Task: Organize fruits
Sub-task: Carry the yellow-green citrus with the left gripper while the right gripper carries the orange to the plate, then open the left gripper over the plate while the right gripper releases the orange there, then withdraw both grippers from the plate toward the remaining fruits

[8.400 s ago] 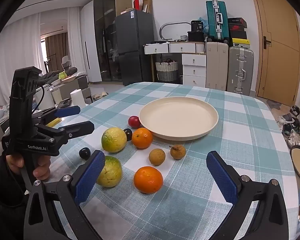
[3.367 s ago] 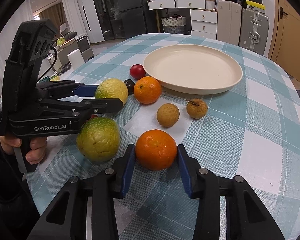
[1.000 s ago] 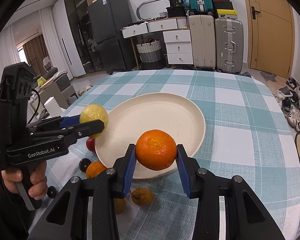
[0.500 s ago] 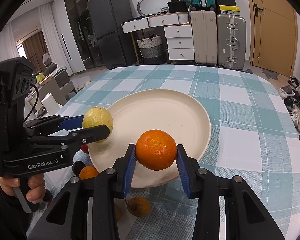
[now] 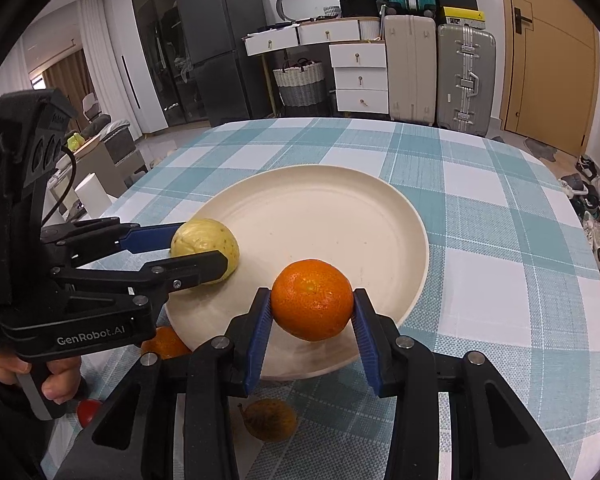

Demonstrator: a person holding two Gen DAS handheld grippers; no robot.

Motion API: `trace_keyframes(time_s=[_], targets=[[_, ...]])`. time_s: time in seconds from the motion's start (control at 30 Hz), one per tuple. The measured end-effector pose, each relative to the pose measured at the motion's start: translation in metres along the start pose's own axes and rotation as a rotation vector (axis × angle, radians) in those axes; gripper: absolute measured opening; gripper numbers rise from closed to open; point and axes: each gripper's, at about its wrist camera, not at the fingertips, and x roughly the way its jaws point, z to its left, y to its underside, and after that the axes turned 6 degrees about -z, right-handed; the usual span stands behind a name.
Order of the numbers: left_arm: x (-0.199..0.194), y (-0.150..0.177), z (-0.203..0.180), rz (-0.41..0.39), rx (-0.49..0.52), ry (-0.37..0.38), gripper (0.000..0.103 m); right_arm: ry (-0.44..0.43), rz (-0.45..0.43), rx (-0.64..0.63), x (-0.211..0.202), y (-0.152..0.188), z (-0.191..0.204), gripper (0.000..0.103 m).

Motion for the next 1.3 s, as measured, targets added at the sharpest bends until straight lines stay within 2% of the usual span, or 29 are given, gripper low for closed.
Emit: trace_keyframes(time_s=[0.13,0.23,0.3,0.4,0.43,0.5,0.53,0.6,0.73,0.8,0.83,1.3], targets=[[-0.002,-0.003,-0.001,-0.013,0.011,-0.005,0.045,0.008,0.007,-0.003,0.003,0.001,0.000,0.041],[-0.004,-0.003,0.000,-0.024,0.000,0.011,0.045,0.015,-0.004,0.002,0.002,0.001,-0.002,0.045],[-0.007,-0.004,0.002,-0.032,-0.010,0.016,0.045,0.018,-0.024,0.011,-0.003,-0.001,-0.003,0.056],[-0.013,-0.005,0.005,-0.050,-0.026,0.022,0.047,0.024,-0.048,0.008,-0.012,-0.002,-0.003,0.059],[-0.015,-0.005,0.007,-0.054,-0.033,0.029,0.048,0.032,-0.051,0.004,-0.015,-0.002,-0.003,0.067],[-0.021,-0.004,0.009,-0.069,-0.047,0.021,0.062,0.045,-0.061,0.000,-0.020,0.000,-0.003,0.082],[-0.025,-0.004,0.011,-0.079,-0.051,0.015,0.066,0.051,-0.072,0.000,-0.024,0.000,-0.003,0.084],[-0.034,-0.002,0.013,-0.095,-0.056,0.022,0.080,0.054,-0.080,-0.002,-0.030,0.003,-0.002,0.088],[-0.054,0.004,0.019,-0.127,-0.063,0.022,0.087,0.078,-0.080,0.002,-0.041,0.008,-0.002,0.095],[-0.063,0.009,0.022,-0.132,-0.071,0.010,0.099,0.083,-0.080,0.012,-0.046,0.011,-0.002,0.100],[-0.067,0.011,0.023,-0.134,-0.075,0.004,0.103,0.082,-0.079,0.020,-0.049,0.012,-0.002,0.101],[-0.125,0.043,0.028,-0.182,-0.096,-0.015,0.102,0.065,-0.065,0.022,-0.075,0.027,0.011,0.102]])
